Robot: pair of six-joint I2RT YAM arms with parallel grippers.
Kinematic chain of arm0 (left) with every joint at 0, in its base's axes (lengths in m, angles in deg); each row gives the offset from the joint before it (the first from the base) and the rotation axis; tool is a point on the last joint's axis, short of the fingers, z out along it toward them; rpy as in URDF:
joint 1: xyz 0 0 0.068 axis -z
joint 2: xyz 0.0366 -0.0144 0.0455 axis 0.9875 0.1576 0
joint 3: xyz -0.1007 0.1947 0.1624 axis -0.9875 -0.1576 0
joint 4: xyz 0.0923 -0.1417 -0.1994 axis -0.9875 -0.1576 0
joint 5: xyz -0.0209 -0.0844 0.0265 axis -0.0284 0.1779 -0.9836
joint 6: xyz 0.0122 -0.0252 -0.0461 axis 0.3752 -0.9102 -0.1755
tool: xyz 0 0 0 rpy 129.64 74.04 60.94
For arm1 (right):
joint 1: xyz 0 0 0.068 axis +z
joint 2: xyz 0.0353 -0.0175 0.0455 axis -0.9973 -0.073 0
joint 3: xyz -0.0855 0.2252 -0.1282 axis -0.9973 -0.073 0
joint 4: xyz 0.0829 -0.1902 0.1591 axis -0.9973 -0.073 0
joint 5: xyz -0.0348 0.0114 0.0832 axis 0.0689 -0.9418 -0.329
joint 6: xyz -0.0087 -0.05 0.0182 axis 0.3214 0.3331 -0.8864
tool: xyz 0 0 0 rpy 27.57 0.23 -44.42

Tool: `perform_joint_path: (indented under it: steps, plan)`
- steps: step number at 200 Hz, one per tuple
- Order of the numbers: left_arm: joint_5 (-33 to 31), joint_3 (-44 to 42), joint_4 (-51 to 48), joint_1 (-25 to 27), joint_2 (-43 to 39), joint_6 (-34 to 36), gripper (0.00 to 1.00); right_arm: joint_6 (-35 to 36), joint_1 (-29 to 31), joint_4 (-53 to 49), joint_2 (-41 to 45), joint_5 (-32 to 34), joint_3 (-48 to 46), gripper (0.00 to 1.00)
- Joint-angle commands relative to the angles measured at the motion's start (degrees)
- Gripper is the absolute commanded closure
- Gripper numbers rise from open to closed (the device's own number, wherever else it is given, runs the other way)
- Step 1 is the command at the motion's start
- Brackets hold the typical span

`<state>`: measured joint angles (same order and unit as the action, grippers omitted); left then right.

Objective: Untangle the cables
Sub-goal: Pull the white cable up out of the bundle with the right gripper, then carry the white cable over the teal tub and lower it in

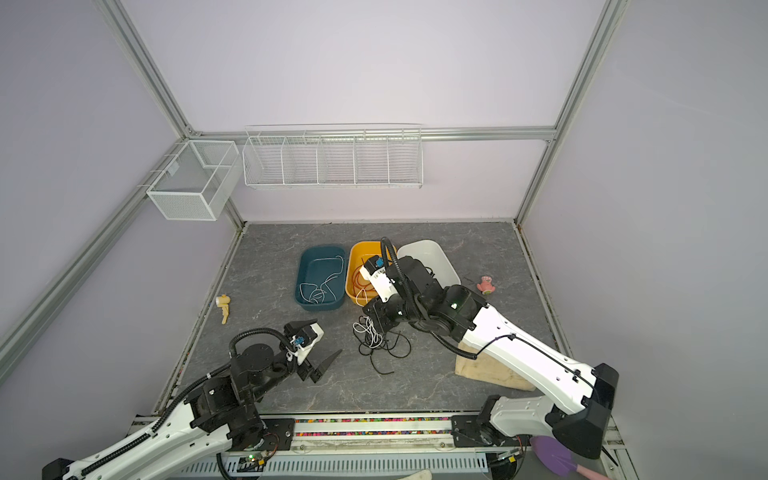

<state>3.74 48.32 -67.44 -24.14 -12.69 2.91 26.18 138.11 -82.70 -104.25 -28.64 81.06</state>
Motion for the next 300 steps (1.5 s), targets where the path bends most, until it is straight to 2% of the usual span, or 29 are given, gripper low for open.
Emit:
perform_joint_path:
  steps: [1, 33, 84, 161, 209, 259, 300]
  plan:
    - [-0.02, -1.16, 0.92, 0.25, -1.49, 2.11, 0.01, 1.65, -2.01, 1.25, -4.16, -3.77, 3.47, 0.93]
    - [0.47, -1.79, 0.83, 0.25, -3.33, 3.45, 0.01, 1.13, -5.27, 1.75, -12.36, -8.51, 10.31, 0.93]
    - [5.56, -1.72, -0.02, 0.25, -4.38, 6.81, 0.01, 0.68, -8.01, 0.02, -28.10, -14.19, 25.25, 0.93]
    - [10.84, -1.90, -1.38, 0.25, -7.45, 11.06, 0.01, 0.17, -10.19, -3.39, -47.41, -19.40, 44.21, 0.93]
    - [10.80, -2.16, -1.12, 0.25, -8.90, 11.76, 0.01, -0.11, -10.81, -3.92, -55.35, -22.08, 51.73, 0.93]
    - [9.30, -2.52, -0.45, 0.25, -9.56, 11.41, 0.01, -0.51, -10.89, -1.83, -60.05, -22.94, 54.56, 0.93]
    - [2.10, -2.69, 1.63, 0.29, -8.44, 6.48, 0.01, -1.78, -10.98, -0.23, -62.66, -22.45, 56.19, 0.93]
